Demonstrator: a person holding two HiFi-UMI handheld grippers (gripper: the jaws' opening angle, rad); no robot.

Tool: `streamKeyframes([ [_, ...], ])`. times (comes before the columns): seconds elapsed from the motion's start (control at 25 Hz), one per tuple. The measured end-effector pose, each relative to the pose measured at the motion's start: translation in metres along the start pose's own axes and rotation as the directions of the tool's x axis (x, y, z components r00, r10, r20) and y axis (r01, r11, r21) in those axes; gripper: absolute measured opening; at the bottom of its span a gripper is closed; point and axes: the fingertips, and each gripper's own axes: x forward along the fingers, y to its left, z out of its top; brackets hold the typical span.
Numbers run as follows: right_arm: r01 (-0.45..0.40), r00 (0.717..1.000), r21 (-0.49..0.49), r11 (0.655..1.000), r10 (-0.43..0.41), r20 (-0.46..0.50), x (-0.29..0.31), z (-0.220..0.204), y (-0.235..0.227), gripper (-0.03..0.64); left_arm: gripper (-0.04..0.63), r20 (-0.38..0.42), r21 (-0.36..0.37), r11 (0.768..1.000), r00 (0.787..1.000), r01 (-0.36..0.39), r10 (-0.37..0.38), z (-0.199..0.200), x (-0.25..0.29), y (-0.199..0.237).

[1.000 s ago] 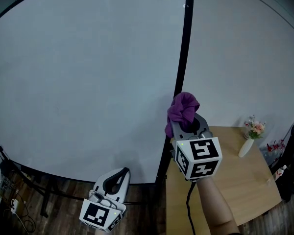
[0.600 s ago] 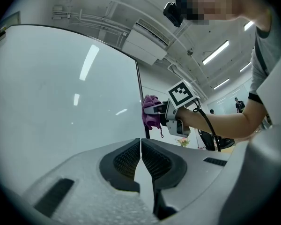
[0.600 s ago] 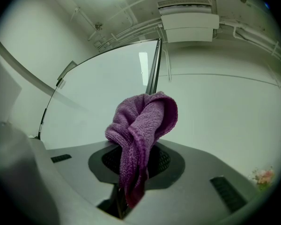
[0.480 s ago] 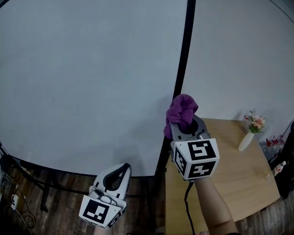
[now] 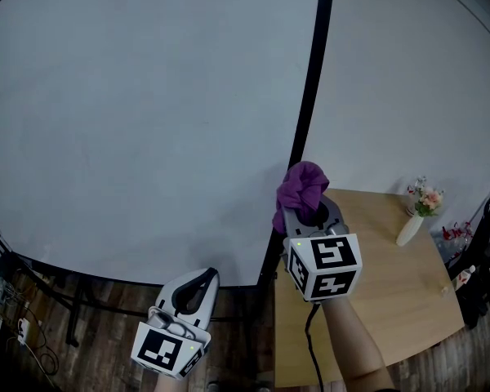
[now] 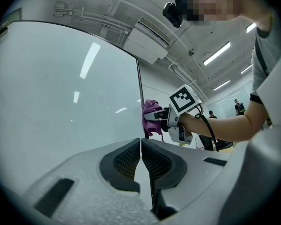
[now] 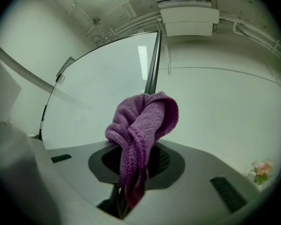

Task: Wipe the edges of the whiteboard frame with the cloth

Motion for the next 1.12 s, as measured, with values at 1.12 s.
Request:
streamKeyframes([
  [1.12, -0.014, 0.993, 0.008, 1.000, 0.015, -0.113, -0.003, -0.059, 0.011, 0.083, 0.017, -0.028, -0.027, 1.000, 1.000, -0.012, 0.011, -0.014, -0.002, -0.005],
])
